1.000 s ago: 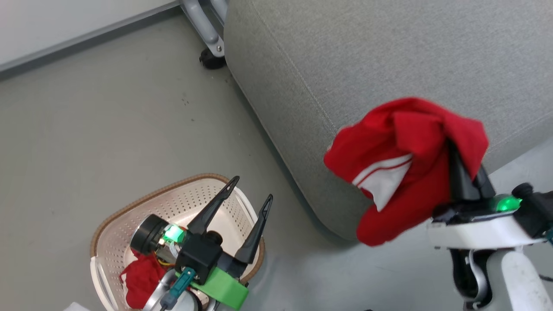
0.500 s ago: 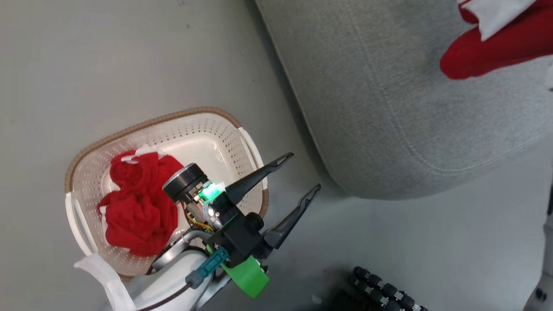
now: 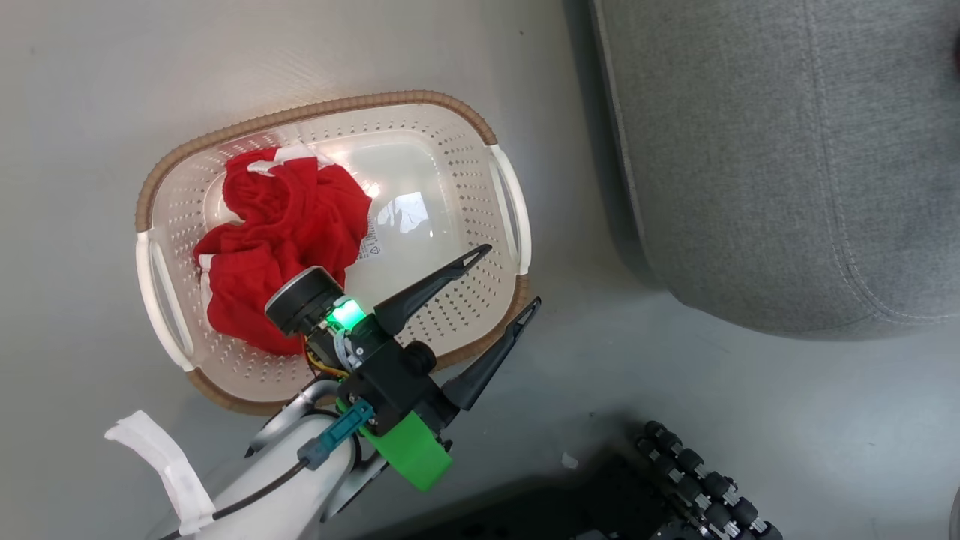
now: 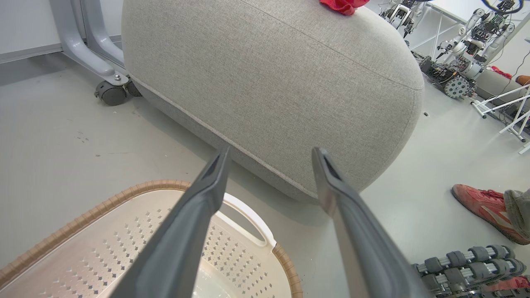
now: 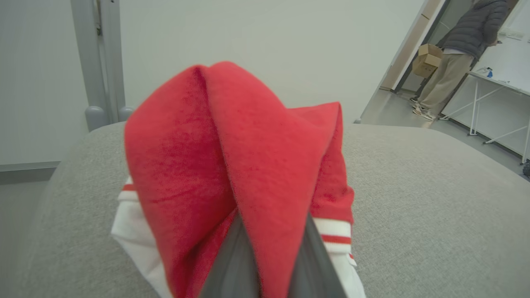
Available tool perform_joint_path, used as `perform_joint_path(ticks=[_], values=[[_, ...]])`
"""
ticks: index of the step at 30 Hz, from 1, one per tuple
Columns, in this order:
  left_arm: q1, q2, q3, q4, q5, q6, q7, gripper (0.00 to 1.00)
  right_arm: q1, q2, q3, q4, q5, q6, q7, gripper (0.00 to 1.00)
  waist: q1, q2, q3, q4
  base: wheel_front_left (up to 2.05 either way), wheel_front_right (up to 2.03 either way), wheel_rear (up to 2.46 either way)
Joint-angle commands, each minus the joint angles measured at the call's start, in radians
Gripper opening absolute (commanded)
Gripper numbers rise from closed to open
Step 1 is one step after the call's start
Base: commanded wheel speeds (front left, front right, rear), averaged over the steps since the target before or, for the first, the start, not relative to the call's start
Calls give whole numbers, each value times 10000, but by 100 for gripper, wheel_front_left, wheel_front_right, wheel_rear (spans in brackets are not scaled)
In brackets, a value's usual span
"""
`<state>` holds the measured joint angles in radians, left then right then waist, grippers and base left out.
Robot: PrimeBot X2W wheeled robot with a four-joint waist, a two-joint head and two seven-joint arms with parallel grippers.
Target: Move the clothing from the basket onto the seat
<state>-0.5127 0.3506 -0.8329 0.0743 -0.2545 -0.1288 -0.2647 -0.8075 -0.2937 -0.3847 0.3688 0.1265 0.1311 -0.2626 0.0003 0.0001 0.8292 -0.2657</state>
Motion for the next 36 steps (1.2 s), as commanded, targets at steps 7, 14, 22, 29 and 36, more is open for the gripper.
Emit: perform_joint_path(ticks=[7, 14, 22, 29, 36], values=[[-1, -44, 298, 282, -35, -22, 5, 100, 303, 947, -1213, 219, 474, -5, -34, 100, -3, -1, -158, 161, 0, 0, 0], [505, -591, 951, 754, 89, 484, 5, 100, 1849, 1530, -706, -907, 472, -3, -34, 100, -3, -1, -1771, 83, 0, 0, 0], [1909, -1903, 2566, 1151, -579, 1126, 5, 100, 4029, 1574, 1140, -1573, 290, -3, -32, 100, -3, -1, -4304, 584, 0, 0, 0], [3225, -2707, 4244, 1539, -704, 1318, 7, 100, 5431, 1639, 3306, -1049, 613, -3, -34, 100, -3, -1, -6206, 1431, 0, 0, 0], [4457, -2961, 5396, 1593, -577, 1161, 7, 100, 6609, 1890, 4967, -770, 730, -6, -34, 100, -3, -1, -7860, 2175, 0, 0, 0]])
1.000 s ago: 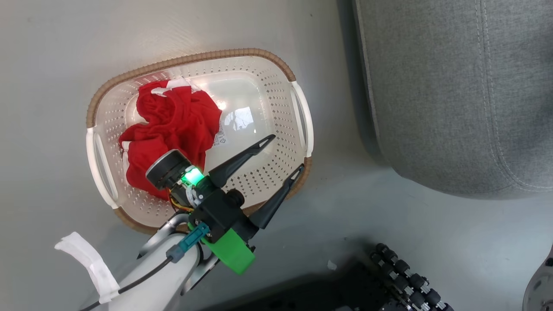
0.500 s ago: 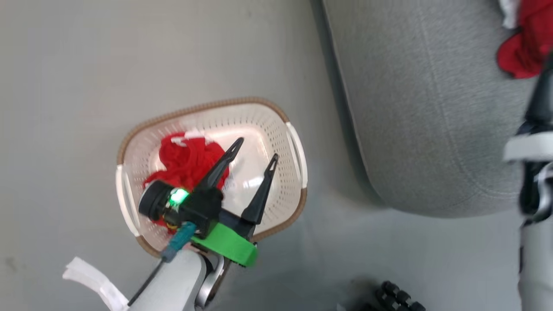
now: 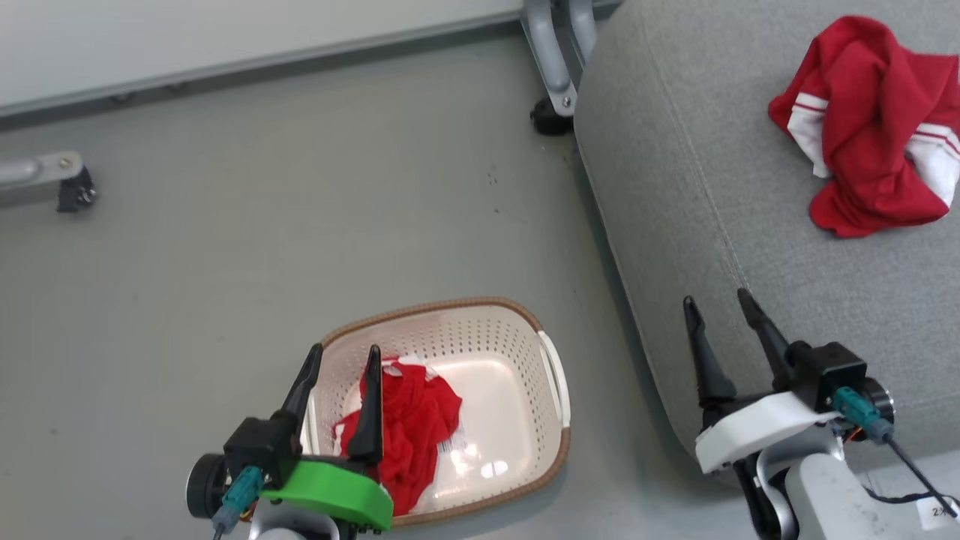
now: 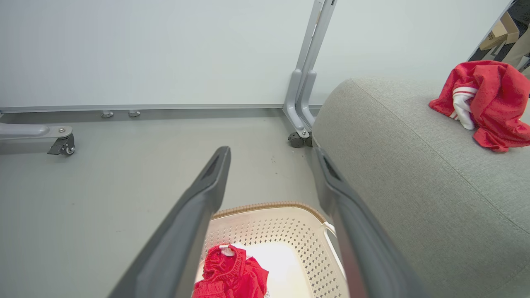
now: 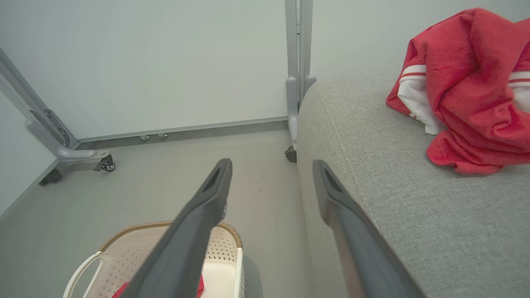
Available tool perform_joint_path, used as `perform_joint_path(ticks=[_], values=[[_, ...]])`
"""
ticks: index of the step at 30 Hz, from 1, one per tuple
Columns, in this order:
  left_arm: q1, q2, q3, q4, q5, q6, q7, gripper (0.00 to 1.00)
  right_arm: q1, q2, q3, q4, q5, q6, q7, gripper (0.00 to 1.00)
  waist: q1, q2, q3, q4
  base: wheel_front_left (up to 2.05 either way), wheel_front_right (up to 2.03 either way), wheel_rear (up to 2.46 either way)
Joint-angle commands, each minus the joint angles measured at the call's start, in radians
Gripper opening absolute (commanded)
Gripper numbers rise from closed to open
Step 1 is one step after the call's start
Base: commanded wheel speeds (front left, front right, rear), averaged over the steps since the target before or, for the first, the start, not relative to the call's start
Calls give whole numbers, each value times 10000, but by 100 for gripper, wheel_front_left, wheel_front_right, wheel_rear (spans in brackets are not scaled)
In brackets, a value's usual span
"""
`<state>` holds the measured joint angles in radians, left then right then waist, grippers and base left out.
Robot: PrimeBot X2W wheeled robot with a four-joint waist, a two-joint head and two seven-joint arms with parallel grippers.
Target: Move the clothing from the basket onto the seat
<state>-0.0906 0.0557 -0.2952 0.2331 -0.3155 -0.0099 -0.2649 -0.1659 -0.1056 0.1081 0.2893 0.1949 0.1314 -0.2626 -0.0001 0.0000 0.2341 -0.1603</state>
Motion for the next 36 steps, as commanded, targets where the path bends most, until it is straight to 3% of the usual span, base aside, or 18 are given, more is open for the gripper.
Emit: perform_joint_path(ticks=[1, 9, 14, 25, 36], values=[[433, -16, 152, 10, 120, -55, 9, 100, 361, 73, 170, -24, 57, -12, -34, 100, 1, 0, -2126, 1214, 0, 0, 0], [1509, -47, 1050, -825, 740, 77, 9, 100, 1300, 112, 814, -1241, -98, -7, -34, 100, 1, 0, -3086, 1723, 0, 0, 0], [2171, -48, 1062, -1542, 942, 53, 7, 100, 2103, 340, 341, -2039, -392, -12, -34, 100, 1, 0, -3479, 1856, 0, 0, 0], [2933, -47, 907, -2219, 1361, 152, 9, 100, 3250, 525, 485, -1819, -521, -12, -34, 100, 1, 0, -3671, 1721, 0, 0, 0], [2879, -46, 1123, -2132, 1605, 103, 9, 100, 3092, 540, 698, -2029, -426, -12, -34, 100, 1, 0, -3522, 1664, 0, 0, 0]])
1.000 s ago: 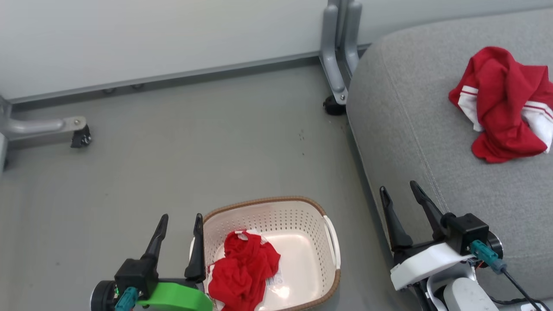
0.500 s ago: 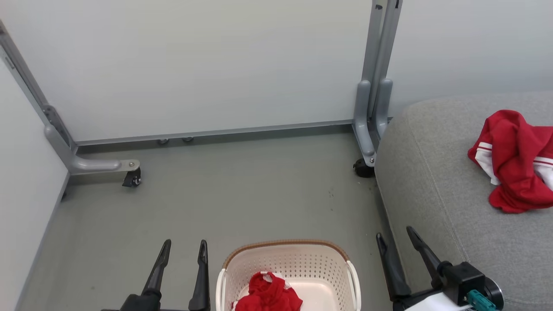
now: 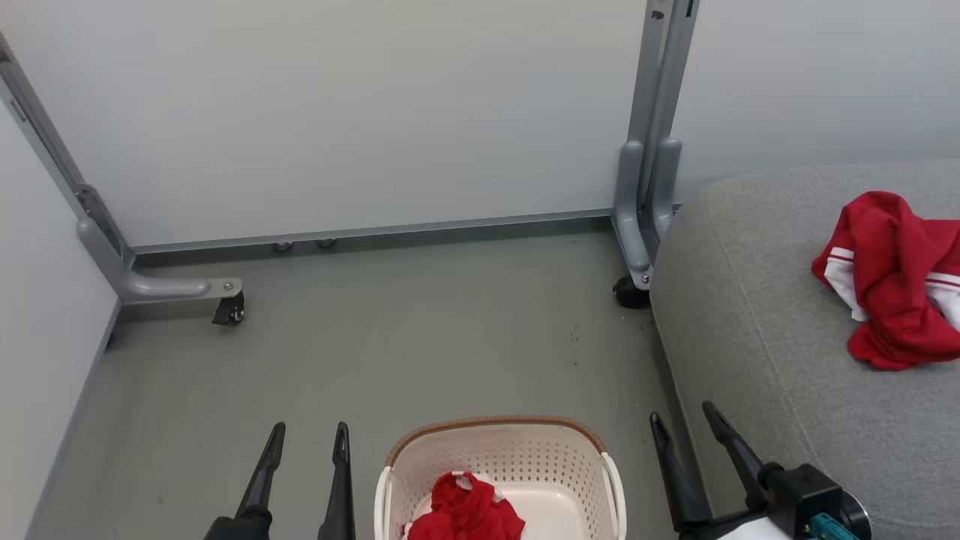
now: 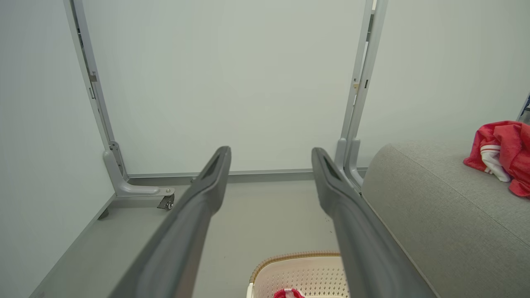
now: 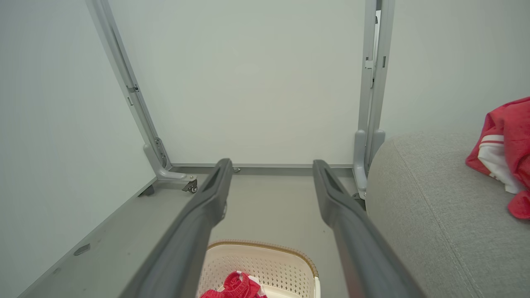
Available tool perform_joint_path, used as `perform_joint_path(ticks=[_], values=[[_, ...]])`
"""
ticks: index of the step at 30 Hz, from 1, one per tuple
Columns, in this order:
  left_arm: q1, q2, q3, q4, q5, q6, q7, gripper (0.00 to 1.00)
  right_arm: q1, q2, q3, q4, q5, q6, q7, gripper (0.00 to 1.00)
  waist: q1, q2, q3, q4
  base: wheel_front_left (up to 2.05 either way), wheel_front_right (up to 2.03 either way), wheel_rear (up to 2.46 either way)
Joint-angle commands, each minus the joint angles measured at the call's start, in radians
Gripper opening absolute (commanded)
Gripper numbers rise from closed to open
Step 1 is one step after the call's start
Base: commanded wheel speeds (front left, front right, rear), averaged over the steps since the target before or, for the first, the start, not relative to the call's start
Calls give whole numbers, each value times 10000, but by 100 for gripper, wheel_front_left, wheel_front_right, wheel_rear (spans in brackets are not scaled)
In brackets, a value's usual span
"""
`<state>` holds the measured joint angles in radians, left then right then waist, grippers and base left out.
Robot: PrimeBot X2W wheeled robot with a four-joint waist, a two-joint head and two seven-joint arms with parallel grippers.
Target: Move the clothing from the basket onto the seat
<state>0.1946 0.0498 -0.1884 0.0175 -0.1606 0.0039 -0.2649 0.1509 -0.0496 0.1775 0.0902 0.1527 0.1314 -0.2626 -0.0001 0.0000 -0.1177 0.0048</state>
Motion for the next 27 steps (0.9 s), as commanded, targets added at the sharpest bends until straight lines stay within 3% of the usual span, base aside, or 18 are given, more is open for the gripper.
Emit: perform_joint_path(ticks=[1, 23, 27], values=[[33, 14, 57, 36, 43, -39, 9, 100, -65, -19, 5, -49, -4, -12, -34, 100, 1, 0, -11, 26, 0, 0, 0], [20, 14, -248, 216, 540, -360, 9, 100, 157, -18, -112, -264, 118, -12, -34, 100, 1, 0, 256, -46, 0, 0, 0], [-348, 14, -469, 650, 632, -553, 9, 100, -25, -21, -617, -381, 758, -12, -34, 100, 1, 0, 710, -62, 0, 0, 0]])
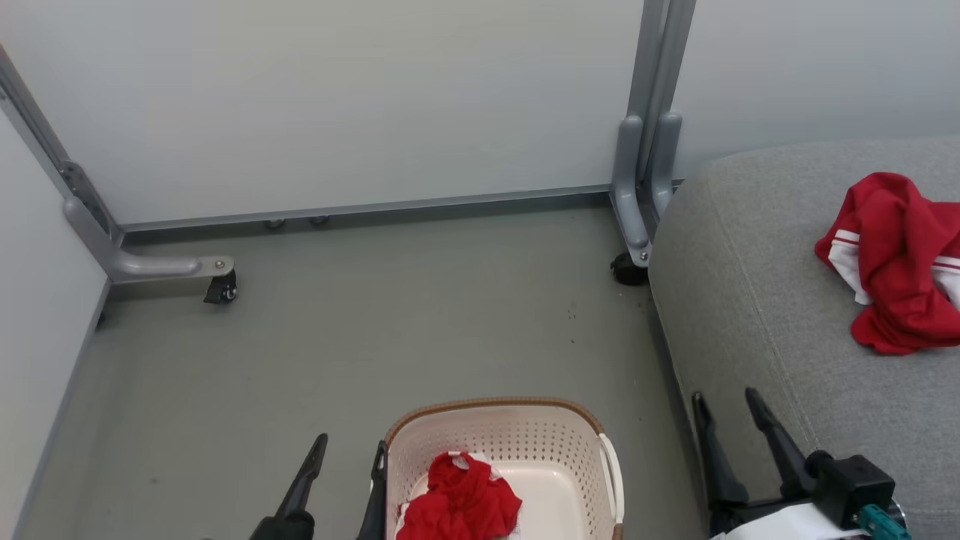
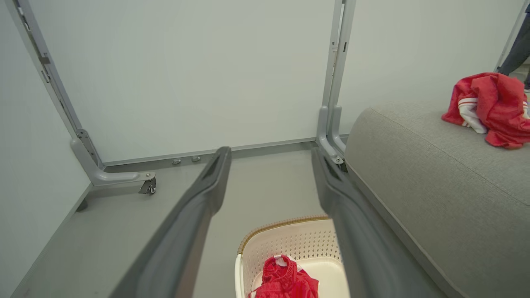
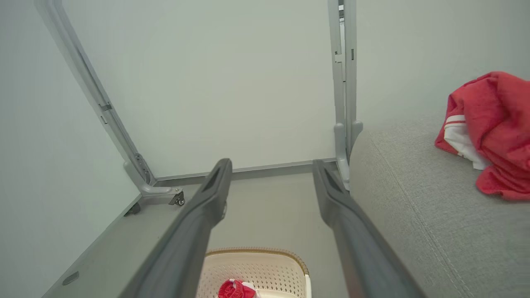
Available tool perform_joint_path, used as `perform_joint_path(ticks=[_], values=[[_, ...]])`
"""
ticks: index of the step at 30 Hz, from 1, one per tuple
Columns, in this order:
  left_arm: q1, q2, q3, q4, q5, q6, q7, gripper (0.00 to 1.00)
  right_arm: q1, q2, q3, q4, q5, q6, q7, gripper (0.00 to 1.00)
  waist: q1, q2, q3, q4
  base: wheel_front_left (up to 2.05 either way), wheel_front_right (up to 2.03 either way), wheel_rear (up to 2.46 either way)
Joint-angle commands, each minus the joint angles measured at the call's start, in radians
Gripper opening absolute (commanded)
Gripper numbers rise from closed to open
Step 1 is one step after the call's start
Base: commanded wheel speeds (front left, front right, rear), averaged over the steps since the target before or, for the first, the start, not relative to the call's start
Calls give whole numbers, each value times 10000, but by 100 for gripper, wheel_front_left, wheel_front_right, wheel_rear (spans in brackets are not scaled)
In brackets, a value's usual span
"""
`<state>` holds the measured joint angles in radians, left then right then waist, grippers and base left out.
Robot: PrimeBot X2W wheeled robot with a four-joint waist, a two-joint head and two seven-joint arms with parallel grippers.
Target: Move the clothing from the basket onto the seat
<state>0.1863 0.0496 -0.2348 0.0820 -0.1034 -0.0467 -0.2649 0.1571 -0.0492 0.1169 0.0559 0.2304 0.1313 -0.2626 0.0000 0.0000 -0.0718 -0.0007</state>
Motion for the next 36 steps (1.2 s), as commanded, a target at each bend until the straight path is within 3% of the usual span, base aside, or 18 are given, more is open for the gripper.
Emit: perform_joint_path(ticks=[1, 6, 17, 26, 36], values=[[-412, 16, -114, 178, 74, -110, 8, 100, -206, -22, -96, -70, 15, -5, -34, 100, 0, 0, 391, -4, 0, 0, 0], [-1100, 18, -708, 1428, -104, -419, 8, 100, -513, -31, -570, -136, -162, -5, -34, 100, 0, 0, 1023, -64, 0, 0, 0], [-5027, 31, -2255, 5393, -75, -746, 31, 100, -2382, -235, -941, -830, -602, -5, -34, 100, 0, 0, 4123, -617, 0, 0, 0], [-8693, 41, -3695, 8881, 227, -841, 1109, 100, -3750, -123, -1144, -1492, -752, -5, -34, 100, 0, 0, 6605, -1360, 0, 0, 0], [-11003, 169, -5392, 11034, -542, -845, 2641, 100, -4644, -15, -893, -2033, -504, -5, -34, 100, 0, 0, 8634, -2042, 0, 0, 0]])
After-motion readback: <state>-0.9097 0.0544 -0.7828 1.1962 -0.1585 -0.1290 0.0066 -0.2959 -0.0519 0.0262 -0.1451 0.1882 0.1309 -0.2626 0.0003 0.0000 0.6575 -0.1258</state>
